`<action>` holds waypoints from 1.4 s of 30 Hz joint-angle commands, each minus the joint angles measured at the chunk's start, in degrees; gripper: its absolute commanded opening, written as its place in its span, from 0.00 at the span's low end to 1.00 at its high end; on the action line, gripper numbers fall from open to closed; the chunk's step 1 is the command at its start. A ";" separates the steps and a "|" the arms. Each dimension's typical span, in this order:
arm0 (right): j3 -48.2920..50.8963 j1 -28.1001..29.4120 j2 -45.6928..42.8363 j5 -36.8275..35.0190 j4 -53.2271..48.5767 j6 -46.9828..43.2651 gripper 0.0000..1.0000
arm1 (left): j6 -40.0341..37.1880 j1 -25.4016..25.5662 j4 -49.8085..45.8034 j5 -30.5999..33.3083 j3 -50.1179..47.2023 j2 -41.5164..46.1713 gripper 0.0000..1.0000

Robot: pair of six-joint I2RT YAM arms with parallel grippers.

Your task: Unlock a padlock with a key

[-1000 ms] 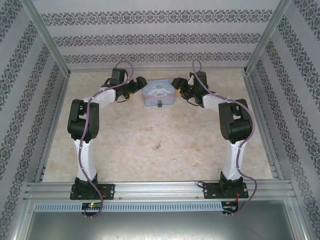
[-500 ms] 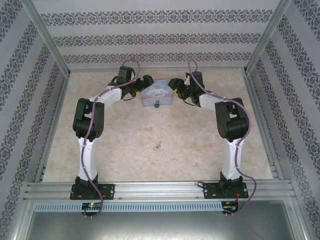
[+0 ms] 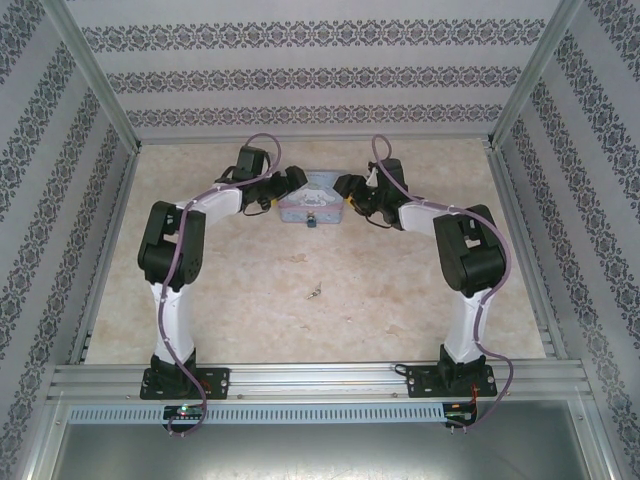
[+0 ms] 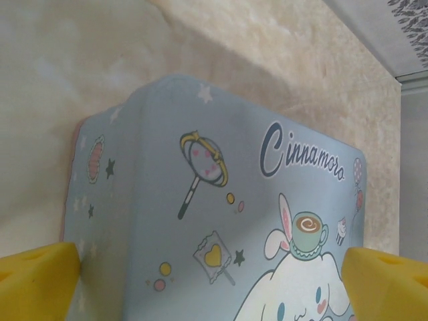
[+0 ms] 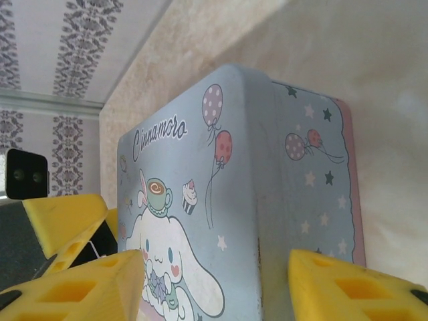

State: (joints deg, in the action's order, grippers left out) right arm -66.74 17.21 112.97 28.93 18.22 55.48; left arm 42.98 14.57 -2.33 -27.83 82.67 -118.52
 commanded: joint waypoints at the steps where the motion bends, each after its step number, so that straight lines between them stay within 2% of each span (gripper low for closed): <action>1: 3.43 2.36 -4.50 0.62 1.87 -1.24 0.59 | 1.92 2.76 3.85 -2.33 -4.74 5.31 1.00; 10: 12.57 4.78 -11.01 -0.34 2.30 -1.83 0.59 | 2.71 5.07 7.30 -0.34 -17.80 13.79 1.00; 18: 18.80 7.16 -15.52 -2.49 3.30 -1.28 0.59 | 4.61 6.57 10.25 0.07 -25.33 18.00 1.00; 27: 21.81 8.45 -18.21 -5.00 3.24 -0.11 0.61 | 5.77 9.13 11.30 0.54 -28.09 20.03 1.00; 32: 21.58 7.53 -19.37 -6.40 2.14 -1.01 0.69 | 3.04 9.17 7.12 4.97 -27.04 21.25 1.00; 35: 21.75 5.87 -21.35 -6.76 1.02 -1.77 0.74 | 1.02 8.39 3.68 6.74 -25.32 21.87 0.99; 42: 23.41 3.56 -29.78 -9.82 -7.29 -5.45 0.76 | -1.94 4.80 -0.45 10.11 -24.61 26.67 0.99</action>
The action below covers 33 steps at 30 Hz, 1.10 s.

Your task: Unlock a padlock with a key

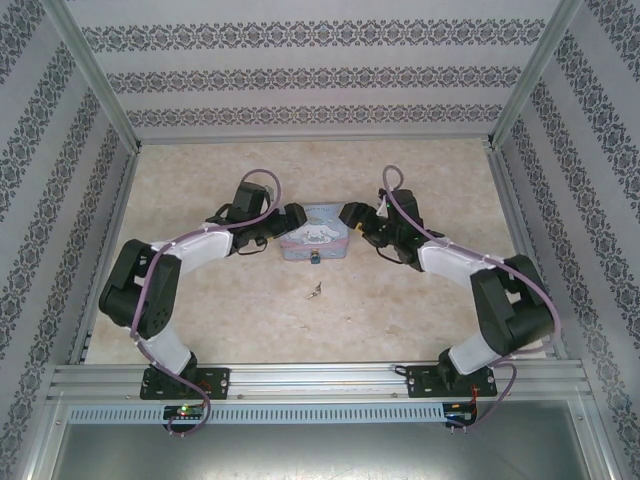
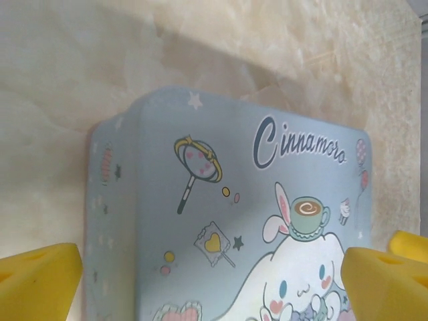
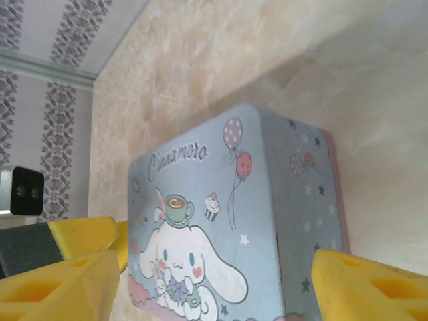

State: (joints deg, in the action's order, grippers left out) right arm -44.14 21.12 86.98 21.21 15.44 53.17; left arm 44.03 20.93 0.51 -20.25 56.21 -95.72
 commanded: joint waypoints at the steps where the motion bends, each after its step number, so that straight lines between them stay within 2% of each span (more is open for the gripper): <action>1: 0.88 -0.23 -4.91 -2.38 -6.36 -3.94 0.76 | -3.32 -1.88 -3.84 2.83 1.77 4.53 0.99; 5: 1.79 1.90 -9.35 -5.15 -13.01 -5.53 0.74 | -3.95 -2.48 -5.39 4.58 0.66 8.41 0.99; 8: 3.23 5.76 -12.53 -9.64 -17.60 -4.74 0.72 | -3.39 -2.60 -5.61 5.99 -1.27 11.36 0.99; 13: 2.66 15.88 -14.04 -19.36 -27.63 0.20 0.65 | 0.27 -3.45 -3.84 6.39 -4.93 15.32 0.99; 18: 0.89 23.65 -10.21 -25.45 -32.14 9.38 0.59 | 3.30 -4.58 -1.50 4.15 -7.18 18.33 0.99; 22: -2.64 28.22 -6.37 -28.98 -35.82 15.06 0.48 | 6.74 -5.12 -2.40 3.78 -8.21 20.02 0.99; 27: -9.67 31.68 -0.43 -30.70 -41.68 17.70 0.46 | 11.53 -5.55 3.34 -0.76 -11.43 20.84 0.99; 33: -15.67 34.06 6.21 -30.86 -45.07 19.30 0.47 | 13.32 -6.19 3.51 -0.41 -12.86 23.00 0.99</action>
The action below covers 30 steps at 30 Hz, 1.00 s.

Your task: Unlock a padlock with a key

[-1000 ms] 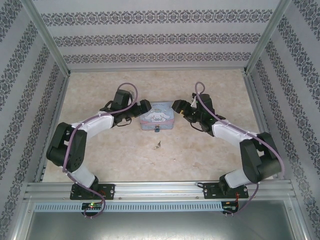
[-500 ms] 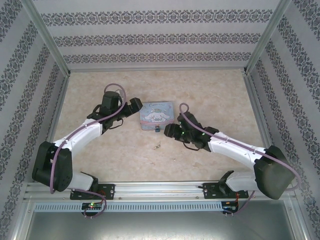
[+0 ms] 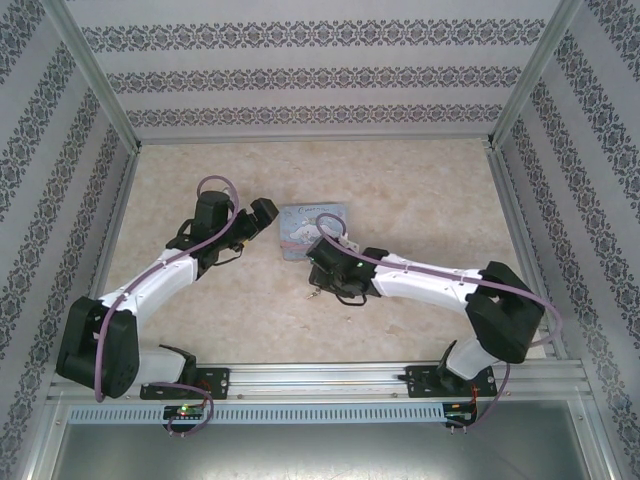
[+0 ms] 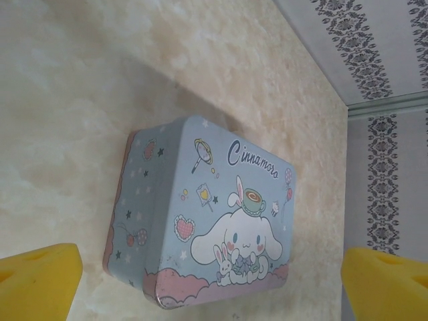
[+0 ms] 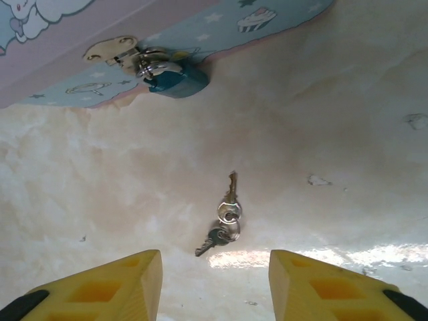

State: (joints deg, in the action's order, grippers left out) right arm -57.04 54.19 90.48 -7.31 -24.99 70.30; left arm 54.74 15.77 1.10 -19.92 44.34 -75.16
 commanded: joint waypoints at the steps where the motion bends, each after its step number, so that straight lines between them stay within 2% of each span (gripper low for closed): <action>1: -3.56 1.25 3.80 -2.40 -5.11 2.29 0.47 | 2.62 -1.11 2.59 -0.17 -1.15 2.99 0.99; 10: -12.99 2.71 13.18 -3.11 -12.00 1.77 0.47 | 1.77 -1.22 -2.62 7.00 -2.65 9.99 0.99; 19: -17.48 3.37 19.30 -2.29 -14.86 2.34 0.47 | 1.86 -1.19 -1.14 6.95 -4.03 10.51 0.99; 30: -16.98 3.02 22.35 -2.34 -14.25 3.35 0.44 | 0.72 -1.20 -0.31 6.65 -4.43 9.88 0.99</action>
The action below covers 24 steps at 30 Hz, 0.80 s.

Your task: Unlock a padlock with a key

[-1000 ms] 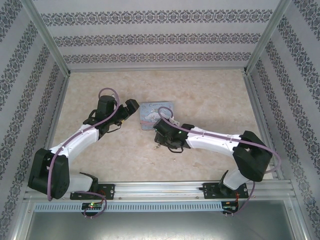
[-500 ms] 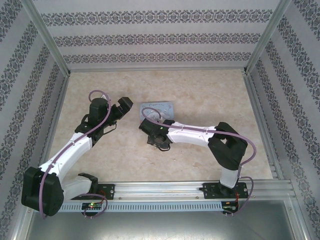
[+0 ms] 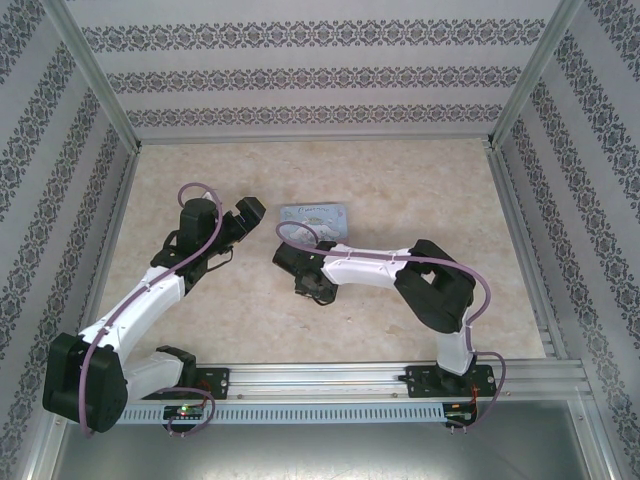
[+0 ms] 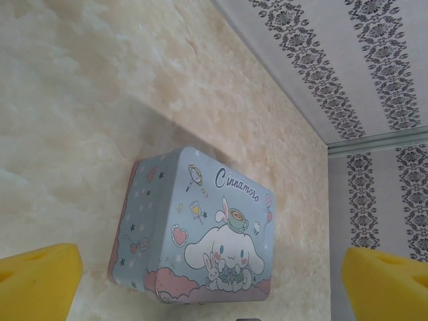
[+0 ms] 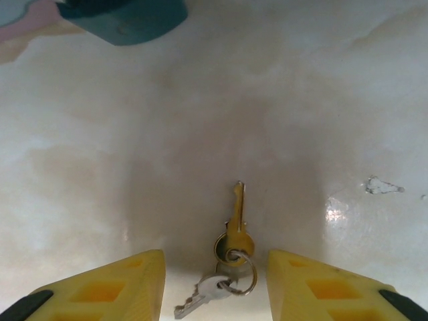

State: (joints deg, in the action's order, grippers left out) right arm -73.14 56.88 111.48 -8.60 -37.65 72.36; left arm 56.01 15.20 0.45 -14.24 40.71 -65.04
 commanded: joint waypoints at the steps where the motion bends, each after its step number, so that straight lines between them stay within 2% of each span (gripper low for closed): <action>1: -0.82 0.17 1.54 -0.90 -1.56 1.29 0.44 | -0.55 -0.64 0.37 0.90 -0.78 -0.31 0.99; 9: 2.15 -0.72 1.45 -1.24 0.78 1.41 0.38 | -0.22 -0.67 1.30 -0.51 -0.83 -2.10 0.99; 15: 4.03 -1.33 1.57 -1.06 2.27 0.82 0.29 | -0.27 -0.63 1.94 -1.47 -0.88 -3.49 0.99; 23: 6.28 -1.42 0.16 -0.45 5.23 -2.58 0.00 | -1.16 -0.64 0.05 -2.94 1.18 -6.23 1.00; 24: 6.96 -1.42 -0.63 -0.50 5.66 -3.02 0.00 | -1.17 -0.63 -0.41 -3.06 1.37 -6.40 0.99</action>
State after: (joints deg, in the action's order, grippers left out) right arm -69.67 56.01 109.40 -9.82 -34.37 71.20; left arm 55.94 15.20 0.60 -16.25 40.66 -70.96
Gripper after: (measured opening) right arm 0.062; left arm 0.994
